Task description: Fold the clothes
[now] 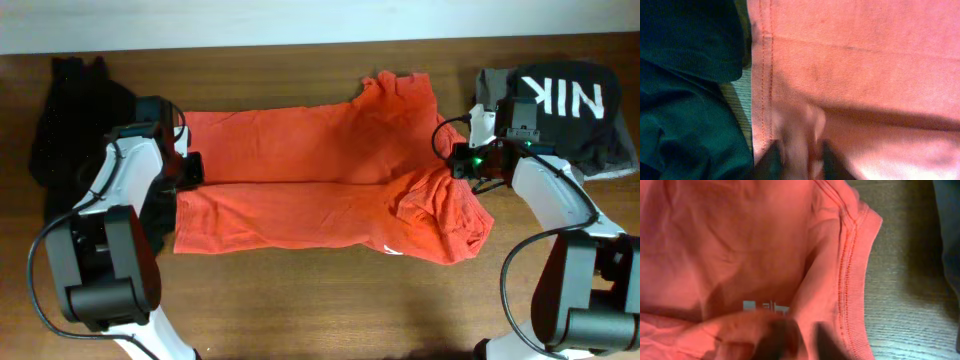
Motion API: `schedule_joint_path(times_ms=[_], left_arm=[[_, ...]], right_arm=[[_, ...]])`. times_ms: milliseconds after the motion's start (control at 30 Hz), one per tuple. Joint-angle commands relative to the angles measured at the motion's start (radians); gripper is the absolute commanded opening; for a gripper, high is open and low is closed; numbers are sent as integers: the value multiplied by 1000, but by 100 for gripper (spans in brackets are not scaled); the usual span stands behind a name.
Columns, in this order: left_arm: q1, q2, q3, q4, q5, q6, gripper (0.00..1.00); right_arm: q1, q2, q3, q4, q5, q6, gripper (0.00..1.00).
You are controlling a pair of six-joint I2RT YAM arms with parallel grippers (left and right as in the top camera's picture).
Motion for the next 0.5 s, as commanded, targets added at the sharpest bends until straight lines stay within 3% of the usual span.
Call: schedule_joint_path(times_ms=[0,100,300,467], left_arm=[[8,13,-5,6,-19,-5,70],[10,13,11,3,-29,-5,77],[19,13,172,-92,11,-5,78],[19,13,381,-139,129,32,80]], right_arm=[[-8,-5,29,-8,-5,-1,61],[-8,-6,108,-77,-5,-13,64],[-6,-6,354,-296,-2,-77,66],[14,-6,549,-441,-8,-170,70]])
